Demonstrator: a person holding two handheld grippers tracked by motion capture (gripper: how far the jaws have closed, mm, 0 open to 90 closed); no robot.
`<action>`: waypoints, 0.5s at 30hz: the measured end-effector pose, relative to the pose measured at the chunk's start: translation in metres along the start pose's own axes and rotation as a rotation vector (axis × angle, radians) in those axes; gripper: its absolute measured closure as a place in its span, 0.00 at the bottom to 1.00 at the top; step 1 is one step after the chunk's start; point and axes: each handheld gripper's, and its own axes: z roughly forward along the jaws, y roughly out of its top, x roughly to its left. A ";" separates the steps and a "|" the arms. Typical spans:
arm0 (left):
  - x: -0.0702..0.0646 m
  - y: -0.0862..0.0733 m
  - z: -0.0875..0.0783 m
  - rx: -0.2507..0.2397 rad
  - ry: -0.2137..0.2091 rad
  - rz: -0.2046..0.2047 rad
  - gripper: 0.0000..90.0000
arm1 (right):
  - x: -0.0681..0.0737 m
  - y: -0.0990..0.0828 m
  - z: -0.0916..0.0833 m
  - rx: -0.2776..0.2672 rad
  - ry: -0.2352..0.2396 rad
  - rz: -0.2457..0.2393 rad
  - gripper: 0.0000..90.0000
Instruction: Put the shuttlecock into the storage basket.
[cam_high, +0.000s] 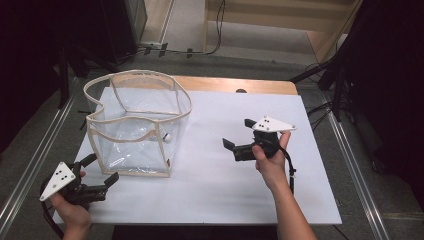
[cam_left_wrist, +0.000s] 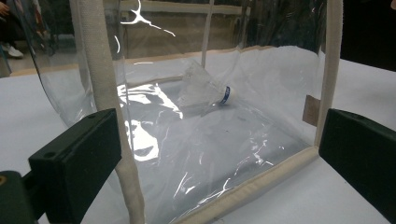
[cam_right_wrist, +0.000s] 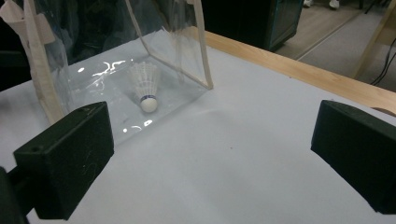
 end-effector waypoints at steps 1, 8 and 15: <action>0.000 0.000 0.000 -0.001 0.000 -0.001 0.00 | -0.002 -0.004 -0.003 -0.003 0.000 0.006 0.00; 0.000 0.000 0.000 0.001 0.000 0.000 0.00 | -0.007 -0.016 -0.009 -0.011 -0.009 0.015 0.00; 0.000 0.000 0.000 0.000 0.000 0.000 0.00 | -0.014 -0.030 -0.017 -0.012 -0.030 0.033 0.00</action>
